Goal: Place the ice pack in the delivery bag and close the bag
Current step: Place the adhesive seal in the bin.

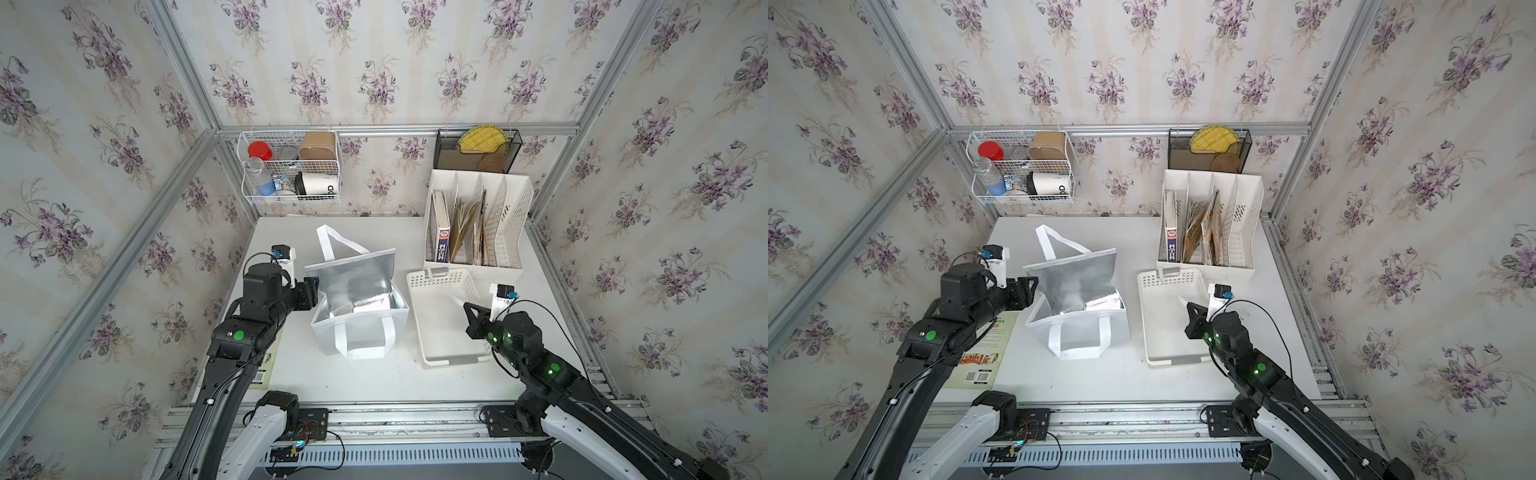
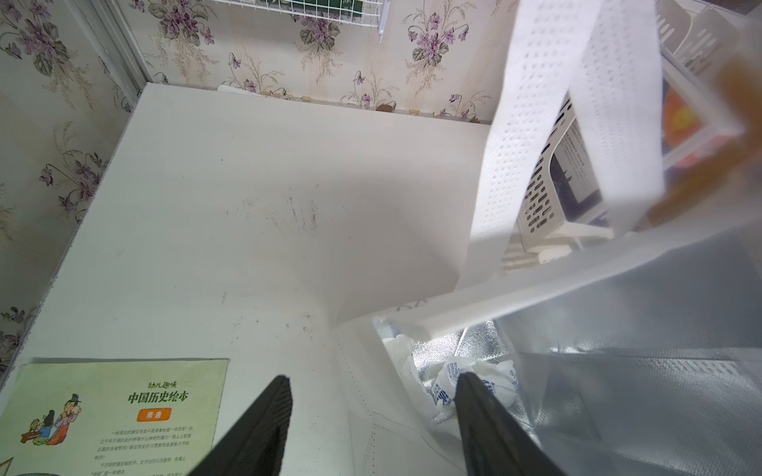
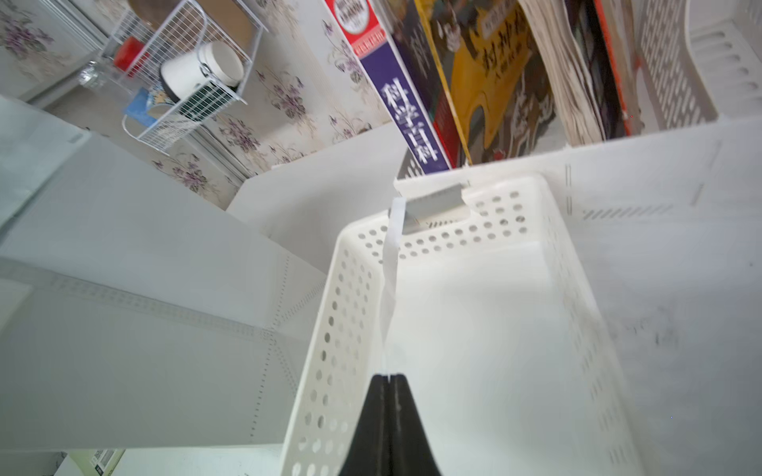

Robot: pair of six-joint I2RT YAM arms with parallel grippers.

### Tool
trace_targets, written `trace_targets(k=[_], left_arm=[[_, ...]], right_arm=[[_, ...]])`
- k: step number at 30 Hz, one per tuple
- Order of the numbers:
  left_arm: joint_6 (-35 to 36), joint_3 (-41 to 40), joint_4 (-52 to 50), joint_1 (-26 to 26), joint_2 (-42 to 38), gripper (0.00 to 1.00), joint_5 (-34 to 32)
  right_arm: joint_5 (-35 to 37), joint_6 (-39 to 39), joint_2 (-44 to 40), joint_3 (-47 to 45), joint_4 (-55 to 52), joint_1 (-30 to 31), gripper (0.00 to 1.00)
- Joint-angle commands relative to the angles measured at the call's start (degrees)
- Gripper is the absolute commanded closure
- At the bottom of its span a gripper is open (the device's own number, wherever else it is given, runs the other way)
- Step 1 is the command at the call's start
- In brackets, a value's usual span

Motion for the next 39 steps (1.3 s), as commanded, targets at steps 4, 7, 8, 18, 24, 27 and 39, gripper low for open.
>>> trace_targets(k=[4,7,8,18,24,27,39], left_arm=[[-0.1,-0.1,0.1,0.0,0.1,0.33,-0.6],[-0.2,-0.1,0.0,0.0,0.2,0.33,-0.8],[-0.1,-0.1,-0.1,0.0,0.2,0.33,-0.8],[-0.1,-0.1,-0.1,0.0,-0.2,0.33,-1.6],[-0.2,-0.2,-0.1,0.0,-0.9,0.33,-2.2],[-0.1,-0.3,0.1,0.0,-1.3,0.33,-2.3],[-0.2,-0.4,0.1,0.0,-2.0,0.34,-2.8]], right_arm=[[4.4,8.8,-2.5,-5.1,-3.6,0.0,1.0],[5.1,9.4,-1.9,-5.5,-4.0,0.0,1.0],[5.1,9.4,-1.7,-5.3,-4.0,0.0,1.0],[4.5,7.9,-2.3,-2.2,-6.2,0.0,0.63],[5.1,7.0,-3.6,0.5,-9.2,0.0,0.4],[5.5,6.2,-4.0,2.1,-11.1,0.0,0.38],[-11.9,-8.7,-4.8,6.1,-1.6,0.1,0.27]])
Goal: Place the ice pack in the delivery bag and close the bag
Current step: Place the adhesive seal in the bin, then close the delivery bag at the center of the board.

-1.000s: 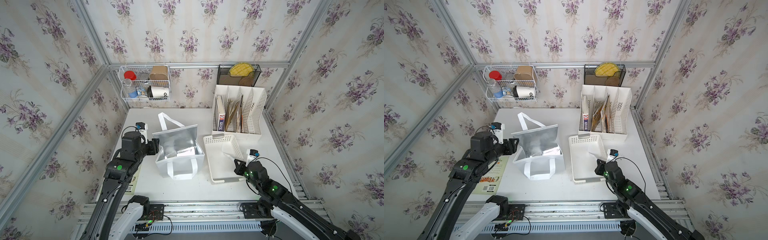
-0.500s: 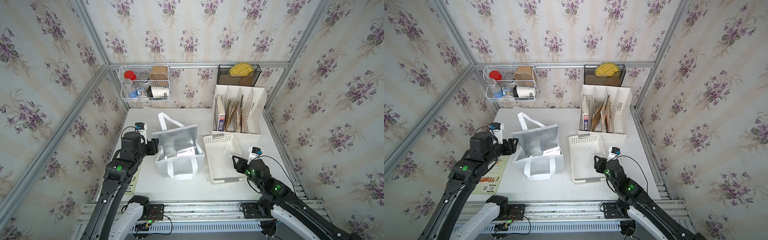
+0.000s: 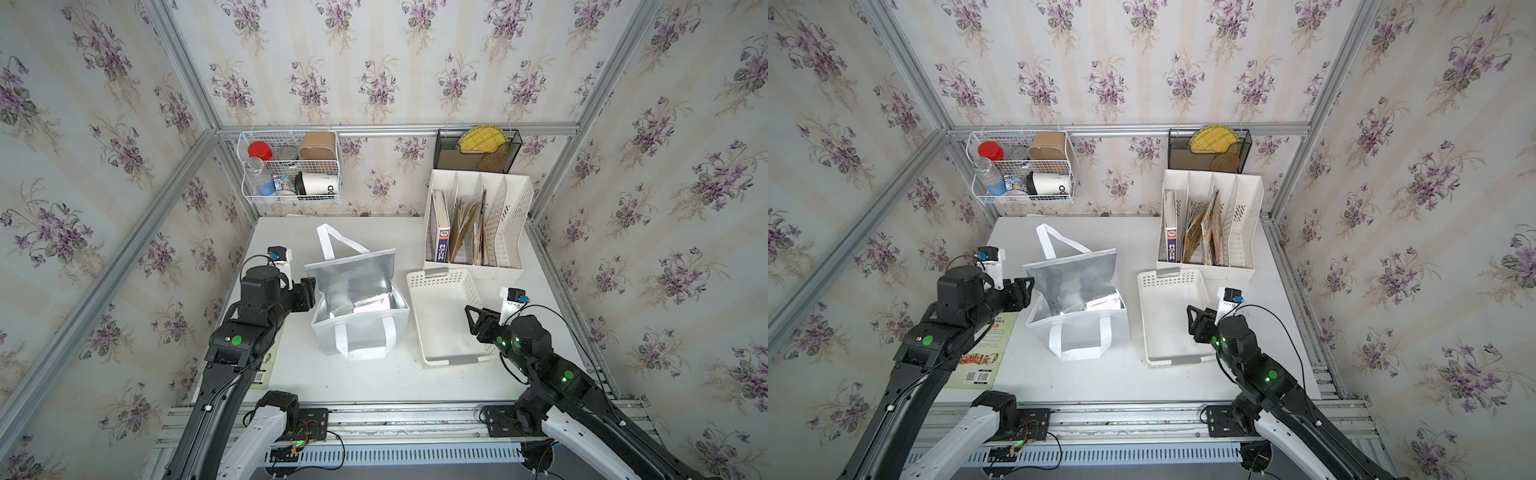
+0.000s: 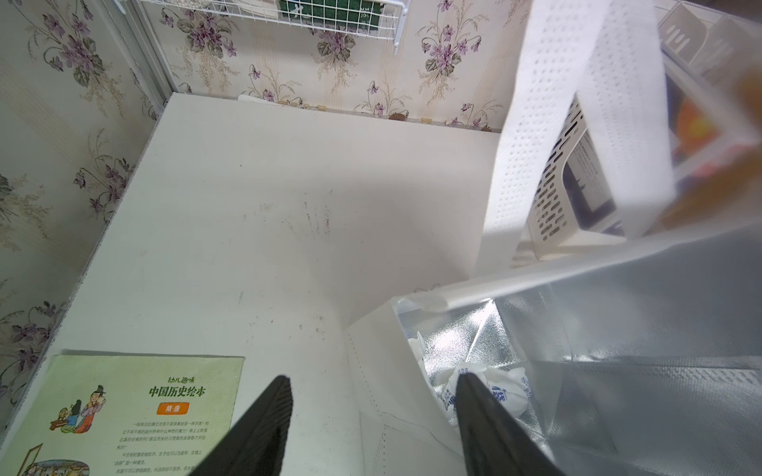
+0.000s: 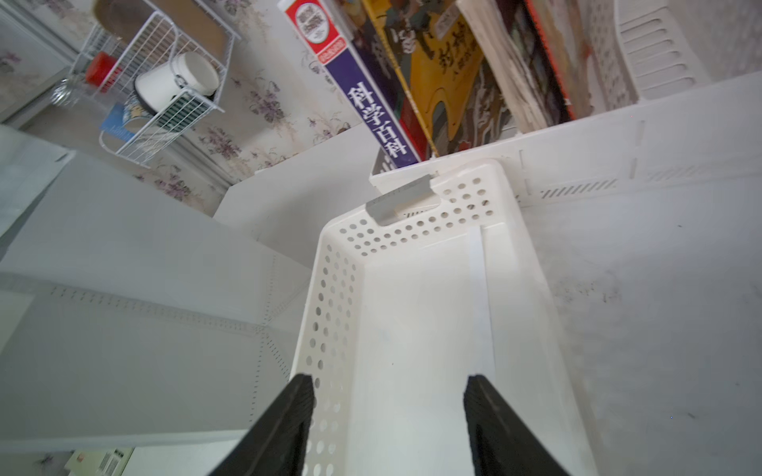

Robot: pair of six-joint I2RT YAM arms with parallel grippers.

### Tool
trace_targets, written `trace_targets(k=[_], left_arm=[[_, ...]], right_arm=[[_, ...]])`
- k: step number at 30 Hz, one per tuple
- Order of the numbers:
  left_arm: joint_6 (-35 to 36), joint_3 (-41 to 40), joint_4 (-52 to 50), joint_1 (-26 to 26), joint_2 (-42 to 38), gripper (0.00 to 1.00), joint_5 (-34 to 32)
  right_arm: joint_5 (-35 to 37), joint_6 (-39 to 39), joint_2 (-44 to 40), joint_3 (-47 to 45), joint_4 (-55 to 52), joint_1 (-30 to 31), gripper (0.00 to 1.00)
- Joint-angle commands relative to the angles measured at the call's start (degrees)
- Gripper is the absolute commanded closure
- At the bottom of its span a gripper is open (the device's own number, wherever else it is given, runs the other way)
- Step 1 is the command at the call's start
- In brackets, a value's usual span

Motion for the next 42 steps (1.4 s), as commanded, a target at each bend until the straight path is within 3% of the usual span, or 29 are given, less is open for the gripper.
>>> trace_targets(k=[1,6,9,14,21,29,37,42], left_arm=[[-0.3,-0.1,0.4,0.0,-0.5,0.34,-0.5],[-0.3,-0.8,1.4,0.0,-1.8,0.34,-0.4],[-0.2,-1.0,1.8,0.0,-2.2,0.34,-0.2],[-0.1,-1.0,1.7,0.0,-2.0,0.34,0.2],[-0.1,-1.4,2.3,0.1,-2.5,0.34,1.3],[0.0,-1.9,3.1,0.0,-3.4,0.34,2.4],[0.3,-2.5,4.2,0.1,-4.6,0.33,4.4],[0.5,-2.9,5.0,0.0,-5.0,0.33,6.0]], right_arm=[[-13.2,-9.4,0.5,1.5,9.2,0.1,0.23],[-32.2,-10.8,6.0,3.1,21.0,0.4,0.15],[-37.1,-9.6,11.2,3.9,26.6,2.3,0.15],[-31.2,-16.9,16.4,5.0,31.0,10.9,0.15],[-22.8,-18.2,24.5,6.5,37.7,11.9,0.26],[-34.5,-16.0,33.4,7.6,47.6,11.9,0.29],[-31.4,-14.5,41.1,11.3,48.4,11.9,0.38],[-33.9,-12.9,45.9,13.4,49.8,11.9,0.37]])
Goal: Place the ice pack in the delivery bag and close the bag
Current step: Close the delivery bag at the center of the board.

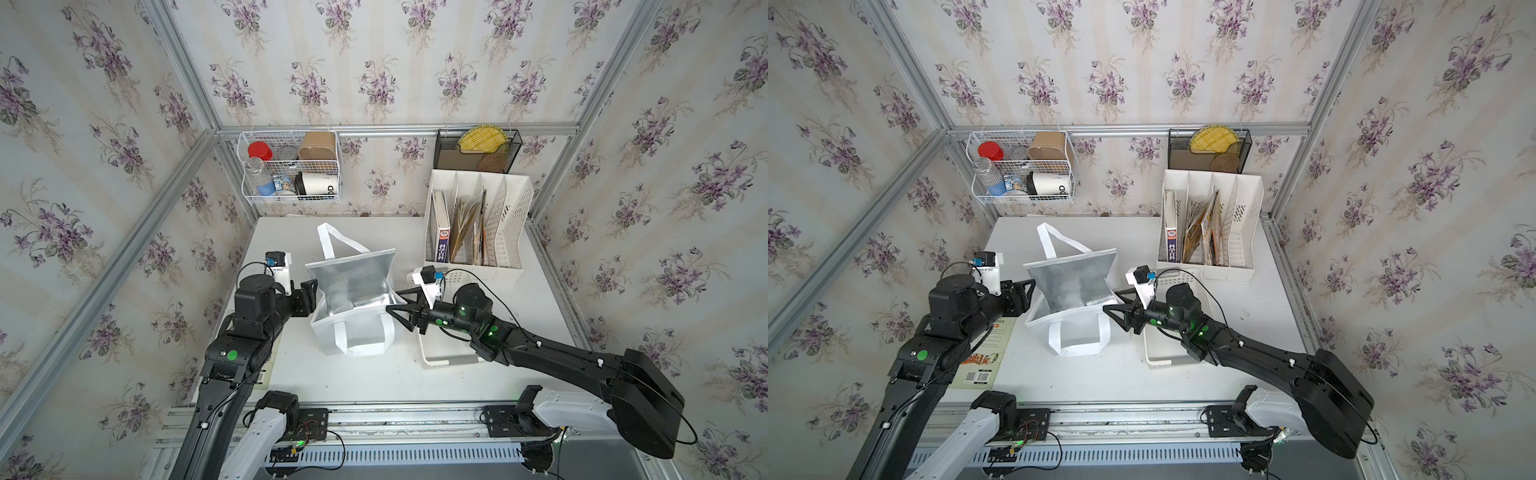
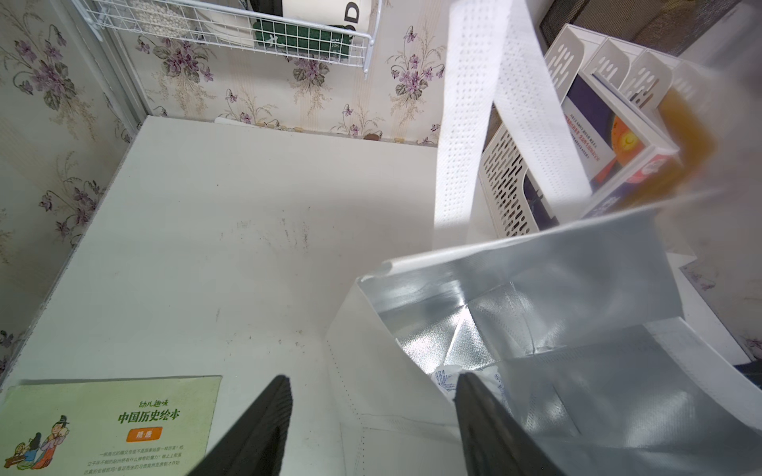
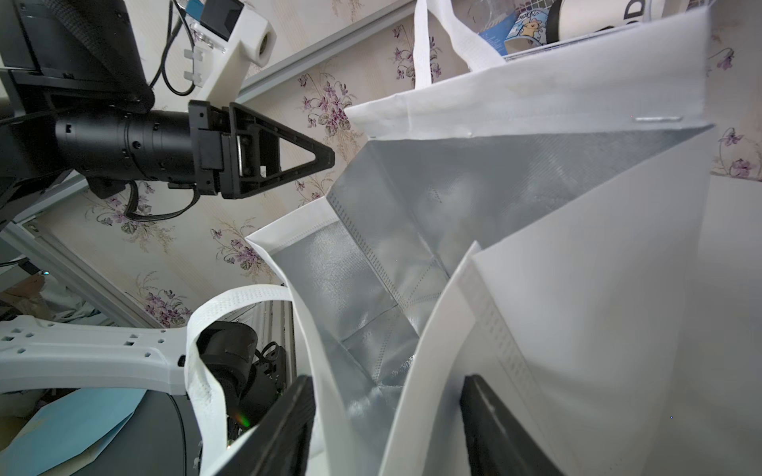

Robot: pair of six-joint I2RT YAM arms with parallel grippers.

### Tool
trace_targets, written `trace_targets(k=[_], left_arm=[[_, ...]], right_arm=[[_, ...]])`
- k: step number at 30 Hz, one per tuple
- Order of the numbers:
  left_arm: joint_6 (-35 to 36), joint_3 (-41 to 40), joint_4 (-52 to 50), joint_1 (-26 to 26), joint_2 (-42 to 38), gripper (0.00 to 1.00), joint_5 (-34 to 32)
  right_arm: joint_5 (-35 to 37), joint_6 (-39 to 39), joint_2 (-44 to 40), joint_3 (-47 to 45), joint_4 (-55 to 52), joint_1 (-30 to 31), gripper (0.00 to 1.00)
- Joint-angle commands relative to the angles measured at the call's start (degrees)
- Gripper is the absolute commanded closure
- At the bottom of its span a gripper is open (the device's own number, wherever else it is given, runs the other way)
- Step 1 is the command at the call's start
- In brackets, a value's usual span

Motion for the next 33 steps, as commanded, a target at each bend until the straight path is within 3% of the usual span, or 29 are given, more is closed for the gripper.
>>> trace_targets(k=[1,12,17,25,33], left_arm=[[0.4,-0.2,2.3,0.0,-0.1,0.33,1.9],[0.7,-0.7,3.5,0.0,-1.2,0.33,5.4],[0.1,-1.5,5.4,0.0,-2.6,0.32,12.0],[-5.6,-6.9,10.0,-0.1,-9.7,0.27,22.5],[-10.8,-14.9,14.8,-0.7,-14.5,0.26,22.3]], right_arm=[[-1.8,1.6,2.1,1.0,3.0,0.1,0.36],[-0.9,2.5,7.6,2.5,4.9,0.0,0.39],[0.6,2.9,8.7,2.8,5.0,-1.1,0.47],[-5.7,8.6,10.3,1.7,11.9,-6.4,0.62],[-7.9,8.3,10.5,3.7,11.0,-7.2,0.7]])
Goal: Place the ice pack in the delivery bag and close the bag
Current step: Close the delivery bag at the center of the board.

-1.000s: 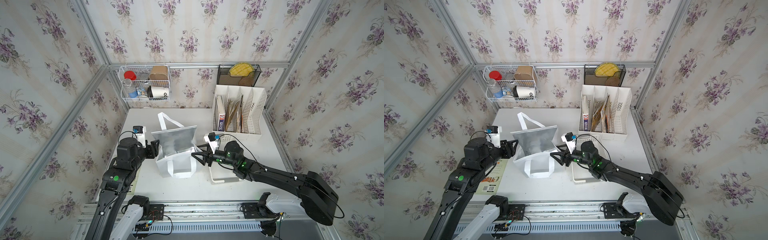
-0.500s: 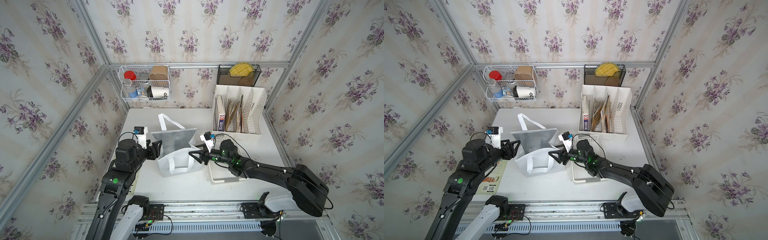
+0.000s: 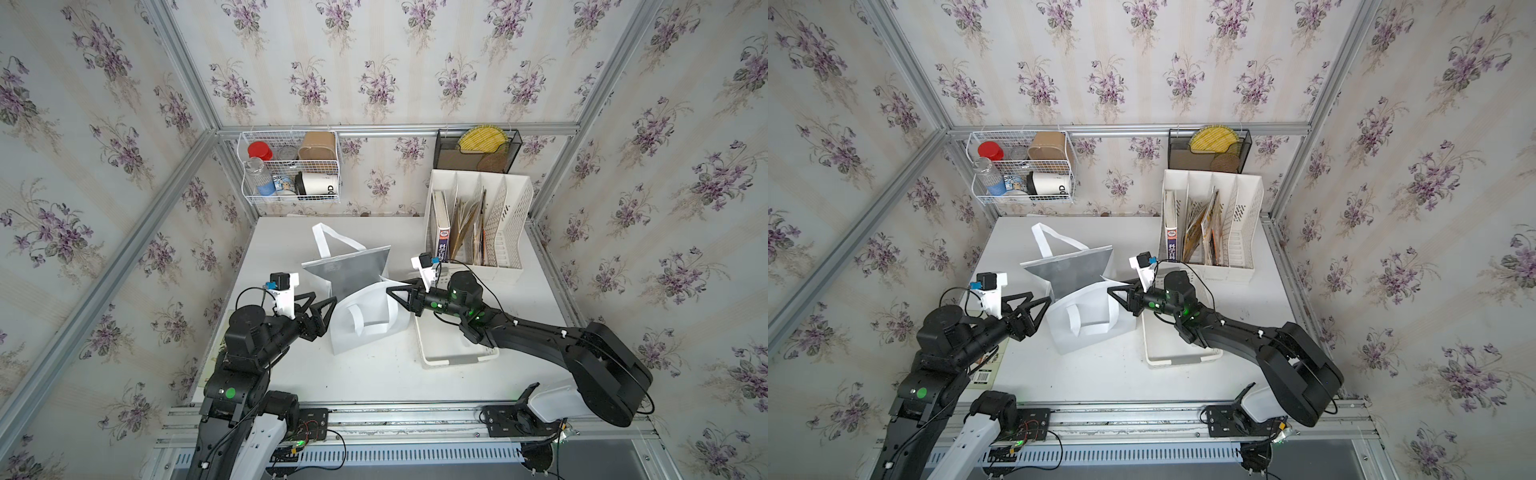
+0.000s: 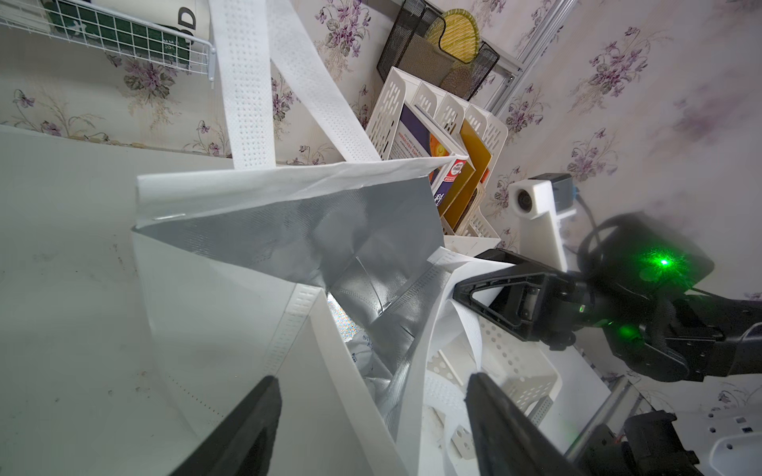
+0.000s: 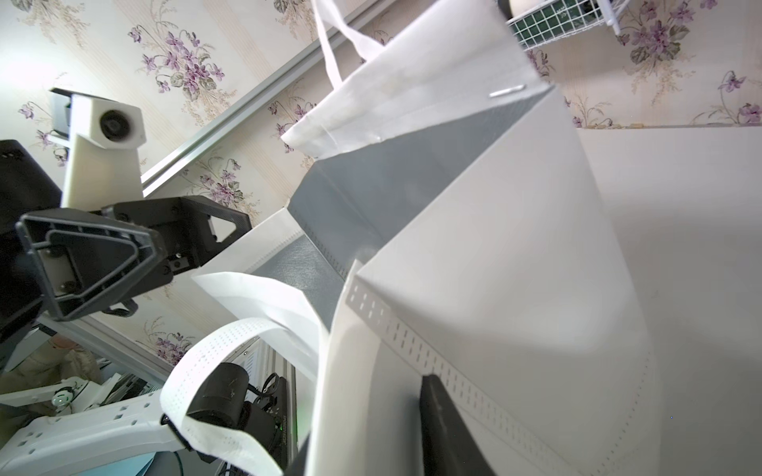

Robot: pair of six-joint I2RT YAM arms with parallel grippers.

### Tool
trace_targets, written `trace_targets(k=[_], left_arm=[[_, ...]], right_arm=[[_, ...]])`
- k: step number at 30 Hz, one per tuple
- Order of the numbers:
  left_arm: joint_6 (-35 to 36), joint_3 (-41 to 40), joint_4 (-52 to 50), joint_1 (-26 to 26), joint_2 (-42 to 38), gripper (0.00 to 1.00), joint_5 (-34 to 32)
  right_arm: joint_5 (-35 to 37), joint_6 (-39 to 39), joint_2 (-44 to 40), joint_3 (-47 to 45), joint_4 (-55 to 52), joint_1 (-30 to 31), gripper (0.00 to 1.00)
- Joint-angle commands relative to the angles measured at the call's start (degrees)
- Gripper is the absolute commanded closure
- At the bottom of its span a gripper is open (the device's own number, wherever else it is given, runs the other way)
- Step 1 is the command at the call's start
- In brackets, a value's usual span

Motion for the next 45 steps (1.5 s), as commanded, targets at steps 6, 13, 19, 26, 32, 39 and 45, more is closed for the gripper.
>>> trace_targets(k=[6,13,19,26,32,39,45], left_arm=[[-4.9,-6.7,7.2,-1.9,-1.7,0.27,-0.5],[-6.2,-12.8,14.6,-1.9,-4.6,0.28,3.4],[-4.4,-15.0,16.8,-2.5,-1.7,0.29,3.8],[-6.4,-18.4,21.5,-2.6,-1.0,0.62,2.3],[-10.7,-20.5,27.6,-2.8,0.5,0.9,5.6],[-15.2,-21.7,30.7,-5.6,-0.5,1.0,6.5],[-16.3,-22.6,28.9,-10.1,-4.5,0.98,0.7]], right_arm=[[0.3,-2.2,-0.6,3.5,-3.8,-0.2,0.74],[3.1,-4.2,-0.5,5.4,-9.3,-0.2,0.77],[3.3,-5.1,-0.7,7.1,-11.9,-0.2,0.77],[3.6,-6.1,-0.8,9.4,-15.4,-0.2,0.77],[7.0,-5.9,-0.7,12.4,-21.0,-0.2,0.75],[9.2,-4.1,-0.3,17.4,-29.1,-0.2,0.66],[17.6,1.9,-1.8,21.7,-41.9,-0.2,0.43]])
